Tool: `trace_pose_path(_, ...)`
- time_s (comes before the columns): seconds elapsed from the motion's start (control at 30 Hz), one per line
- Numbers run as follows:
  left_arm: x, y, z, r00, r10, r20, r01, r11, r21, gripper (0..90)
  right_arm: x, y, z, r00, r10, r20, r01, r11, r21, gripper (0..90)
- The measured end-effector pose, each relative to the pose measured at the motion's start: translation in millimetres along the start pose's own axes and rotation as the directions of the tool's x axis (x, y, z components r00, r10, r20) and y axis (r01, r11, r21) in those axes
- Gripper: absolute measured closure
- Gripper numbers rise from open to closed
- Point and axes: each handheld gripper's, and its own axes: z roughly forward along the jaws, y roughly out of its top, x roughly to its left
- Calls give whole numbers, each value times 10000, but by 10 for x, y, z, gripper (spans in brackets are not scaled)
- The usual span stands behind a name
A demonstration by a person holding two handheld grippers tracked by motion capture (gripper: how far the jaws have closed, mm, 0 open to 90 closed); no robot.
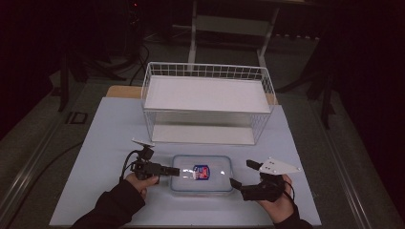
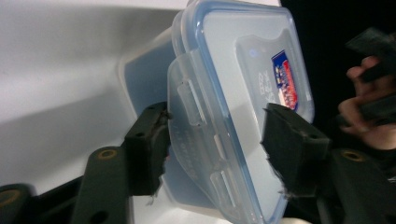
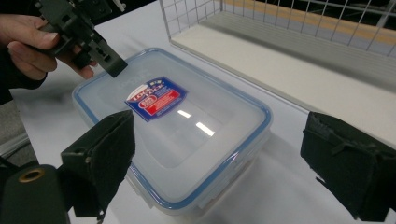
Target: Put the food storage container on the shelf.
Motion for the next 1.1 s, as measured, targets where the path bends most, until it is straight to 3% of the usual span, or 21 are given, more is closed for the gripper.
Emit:
trace_pose_path(0.07,55,6,-25,9990,-283,351,286,9996,-74,468,-6,-12,9,10000,66,-27,-65,9999,79,100)
trace_pose_path(0.17,93,0,-29,9976,-329,606,332,9994,-40,487,-28,-36,28,9997,228,-72,-226,9994,244,100)
trace_pose_path(0.47,47,-23,-32,9974,359,624,-364,9993,66,506,-103,-113,142,9945,987,-359,-951,9914,900,100)
trace_pose_path(0.6,-21,-57,-58,9948,887,505,-888,9960,2,521,-182,-145,190,9821,1777,-623,-1689,9776,1255,124)
trace_pose_path(0.77,-109,-119,-88,9878,1510,374,-1508,9885,-79,540,-304,-196,256,9448,3109,-1038,-2893,9398,1818,138)
trace_pose_path(0.8,-109,-119,-88,9878,1510,374,-1508,9885,-79,543,-304,-196,256,9448,3109,-1038,-2893,9398,1818,138)
trace_pose_path(0.83,-137,-140,-96,9850,1693,326,-1690,9856,-113,543,-326,-208,270,9345,3363,-1170,-3109,9308,1920,143)
trace_pose_path(0.87,-154,-153,-98,9828,1821,297,-1818,9833,-109,547,-360,-228,293,9099,3875,-1483,-3523,9103,2173,166)
trace_pose_path(0.9,-164,-162,-101,9816,1888,300,-1885,9820,-111,548,-373,-238,304,8997,4074,-1570,-3692,9018,2243,187)
trace_pose_path(1.03,-202,-192,-107,9779,2081,228,-2080,9781,-66,557,-392,-253,324,8652,4624,-1939,-4105,8752,2559,272)
trace_pose_path(1.1,-212,-204,-106,9765,2132,308,-2132,9770,-25,563,-401,-261,330,8546,4784,-2019,-4228,8668,2643,343)
